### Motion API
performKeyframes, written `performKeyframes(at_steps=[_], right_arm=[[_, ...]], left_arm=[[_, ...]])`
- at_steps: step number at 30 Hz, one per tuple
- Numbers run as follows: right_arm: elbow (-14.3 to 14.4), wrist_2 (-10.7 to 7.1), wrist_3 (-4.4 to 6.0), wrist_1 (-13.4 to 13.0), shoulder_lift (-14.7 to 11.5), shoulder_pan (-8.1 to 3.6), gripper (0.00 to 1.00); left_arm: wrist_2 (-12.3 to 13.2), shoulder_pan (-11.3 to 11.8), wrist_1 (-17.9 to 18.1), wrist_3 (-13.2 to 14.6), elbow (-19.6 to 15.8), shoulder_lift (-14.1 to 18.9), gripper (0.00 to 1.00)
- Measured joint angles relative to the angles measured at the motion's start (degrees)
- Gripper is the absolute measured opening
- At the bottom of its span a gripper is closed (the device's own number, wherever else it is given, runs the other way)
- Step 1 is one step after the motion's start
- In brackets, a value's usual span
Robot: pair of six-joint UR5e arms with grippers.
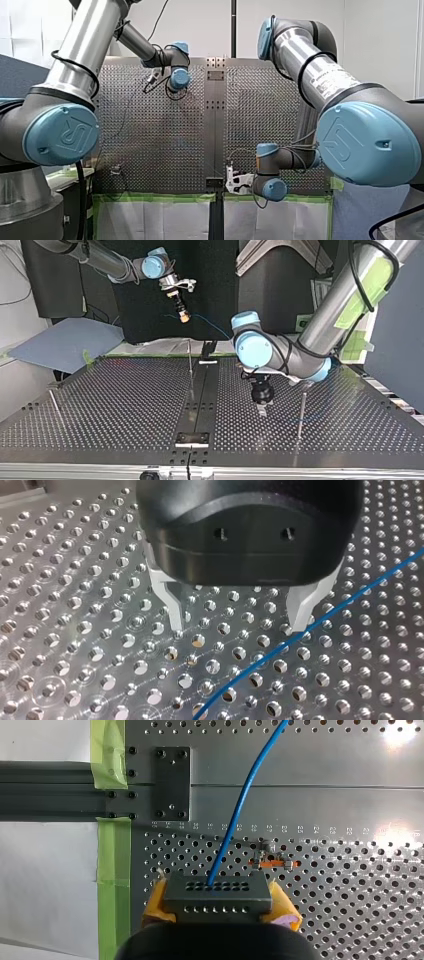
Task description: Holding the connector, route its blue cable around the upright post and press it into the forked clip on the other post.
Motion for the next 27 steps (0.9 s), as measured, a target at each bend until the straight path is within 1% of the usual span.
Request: performKeyframes(at_steps=[4, 12, 17, 22, 27], right_arm=[[0.0, 0.02, -0.02, 0.0, 0.0, 0.03, 0.00], [0.0, 0.01, -0.08, 0.0, 0.0, 0.02, 0.00], [0.0, 0.02, -0.36, 0.3, 0.0, 0.10, 0.00], [0.0, 0.05, -0.43, 0.4, 0.0, 0.17, 0.00], [0.0, 0.11, -0.44, 0.4, 0.0, 0.27, 0.00]], left_arm=[[-0.5, 0.0, -0.4, 1.0, 0.7, -1.1, 1.00], [-1.3, 0.5, -1.1, 2.5, 1.0, -5.2, 1.00], [-1.7, 0.2, -1.8, 2.8, 1.0, -7.4, 1.00], [-2.0, 0.0, -2.0, 2.8, 0.7, -7.9, 1.00], [-2.3, 0.0, -1.0, 2.9, -1.3, -8.0, 1.00]])
